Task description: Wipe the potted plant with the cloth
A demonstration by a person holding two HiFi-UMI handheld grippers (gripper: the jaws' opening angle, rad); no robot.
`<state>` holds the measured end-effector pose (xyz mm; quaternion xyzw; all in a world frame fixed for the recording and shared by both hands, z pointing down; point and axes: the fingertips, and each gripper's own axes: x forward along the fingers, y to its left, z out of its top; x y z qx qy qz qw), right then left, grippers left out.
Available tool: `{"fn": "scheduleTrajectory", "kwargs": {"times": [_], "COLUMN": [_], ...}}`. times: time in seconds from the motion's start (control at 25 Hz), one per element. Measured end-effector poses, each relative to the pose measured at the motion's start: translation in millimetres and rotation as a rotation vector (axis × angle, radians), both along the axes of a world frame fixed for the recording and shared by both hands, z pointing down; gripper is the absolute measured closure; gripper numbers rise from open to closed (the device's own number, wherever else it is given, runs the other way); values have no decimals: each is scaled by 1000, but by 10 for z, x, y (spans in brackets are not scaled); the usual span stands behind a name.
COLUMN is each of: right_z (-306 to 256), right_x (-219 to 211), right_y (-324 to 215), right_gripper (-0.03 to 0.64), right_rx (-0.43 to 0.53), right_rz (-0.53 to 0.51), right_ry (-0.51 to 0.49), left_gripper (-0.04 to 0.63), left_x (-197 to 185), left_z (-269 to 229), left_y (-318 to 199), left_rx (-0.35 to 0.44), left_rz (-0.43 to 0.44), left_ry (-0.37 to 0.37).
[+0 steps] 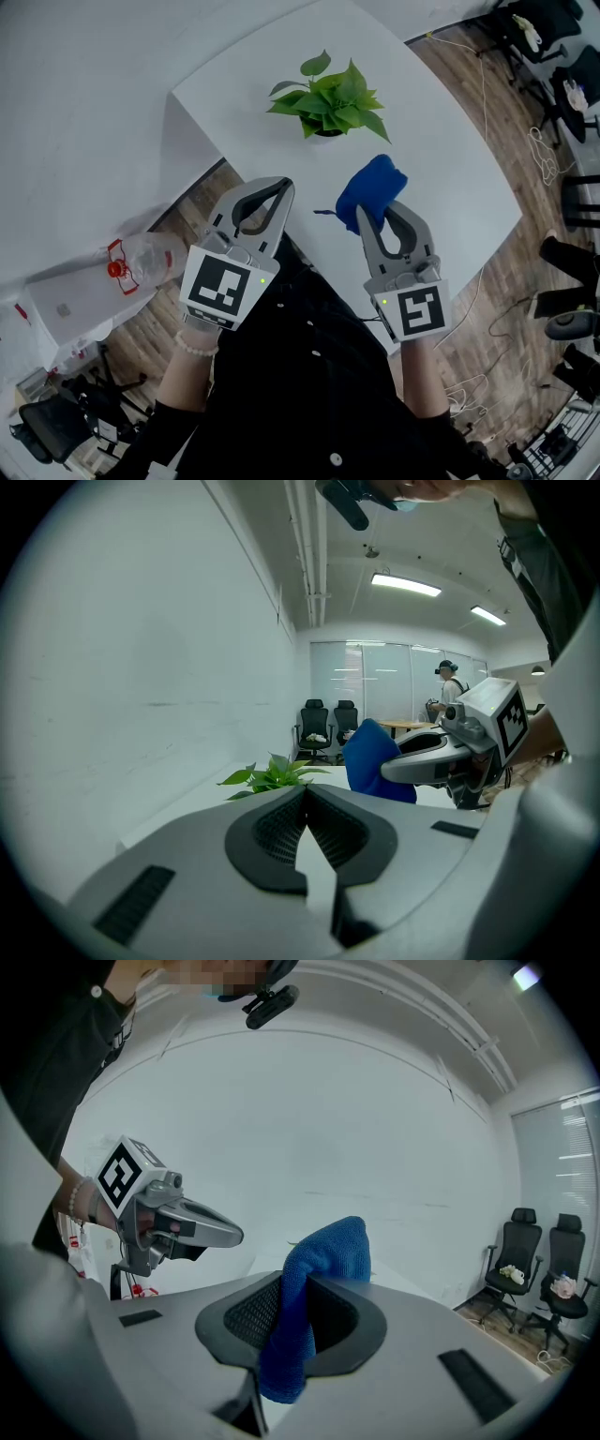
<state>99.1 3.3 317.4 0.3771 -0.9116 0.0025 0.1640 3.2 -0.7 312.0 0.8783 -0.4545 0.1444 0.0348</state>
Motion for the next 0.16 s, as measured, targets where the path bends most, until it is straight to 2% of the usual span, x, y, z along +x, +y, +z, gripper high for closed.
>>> {"fn": "scheduleTrajectory", "kwargs": {"times": [0.16], "right_z": [17], "right_x": [-17], "right_y": [12], "right_gripper": [523], "right_rx": [-7], "right_rz": [-2], "right_ry": [7], "left_gripper": [581], "left_x": [-7], "left_z": [0], "left_y": [16], "left_rx": [1], "left_rz": [2], "left_ry": [-6]}}
